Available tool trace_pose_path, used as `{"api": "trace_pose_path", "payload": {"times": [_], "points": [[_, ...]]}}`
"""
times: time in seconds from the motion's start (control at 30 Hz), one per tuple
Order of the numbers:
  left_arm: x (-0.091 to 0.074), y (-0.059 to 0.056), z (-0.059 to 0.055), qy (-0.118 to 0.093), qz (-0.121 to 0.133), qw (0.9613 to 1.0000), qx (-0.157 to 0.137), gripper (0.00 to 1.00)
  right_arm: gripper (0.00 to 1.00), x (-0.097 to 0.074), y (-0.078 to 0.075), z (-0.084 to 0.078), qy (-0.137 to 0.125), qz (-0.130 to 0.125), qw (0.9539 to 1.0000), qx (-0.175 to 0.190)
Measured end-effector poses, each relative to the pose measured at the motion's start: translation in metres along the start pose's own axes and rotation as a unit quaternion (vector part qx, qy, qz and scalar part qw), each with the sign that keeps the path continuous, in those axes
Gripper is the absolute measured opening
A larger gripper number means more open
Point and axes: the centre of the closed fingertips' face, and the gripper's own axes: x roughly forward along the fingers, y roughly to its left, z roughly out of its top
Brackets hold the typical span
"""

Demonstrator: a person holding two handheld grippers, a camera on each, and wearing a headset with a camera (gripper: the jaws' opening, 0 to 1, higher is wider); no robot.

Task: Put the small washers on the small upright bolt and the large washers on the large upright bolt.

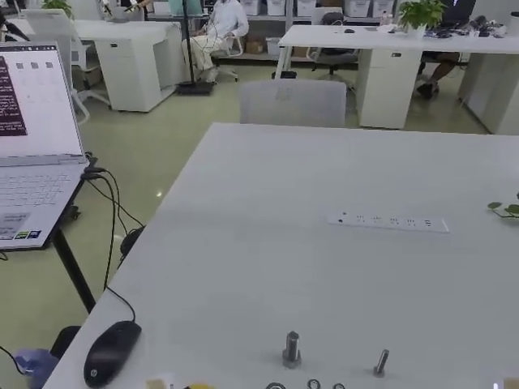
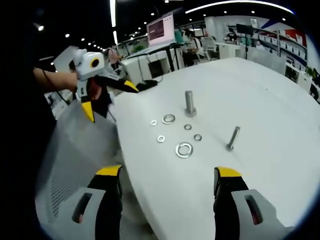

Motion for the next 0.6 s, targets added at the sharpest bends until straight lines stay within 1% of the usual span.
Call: {"api": "trace_pose_path", "payload": {"times": [0.13, 0.27, 0.47, 0.6], "points": [[0.002, -0.001, 0.000, 0.005, -0.004, 0.9999, 0.012, 0.94, 0.71, 0.005, -0.002, 0.003, 0.009, 0.002, 0.9999, -0.009], [0.004, 0.000, 0.000, 0.009, -0.007, 0.9998, 0.016, 0.94, 0.67, 0.012, -0.005, 0.004, 0.030, 0.003, 0.9992, -0.028], [0.004, 0.000, 0.002, 0.009, -0.011, 0.9996, 0.023, 0.93, 0.62, 0.021, -0.007, 0.008, 0.051, 0.009, 0.9974, -0.049], [0.004, 0.003, -0.002, 0.017, -0.006, 0.9992, 0.034, 0.92, 0.59, 0.027, -0.009, 0.010, 0.066, 0.011, 0.9958, -0.064]]}}
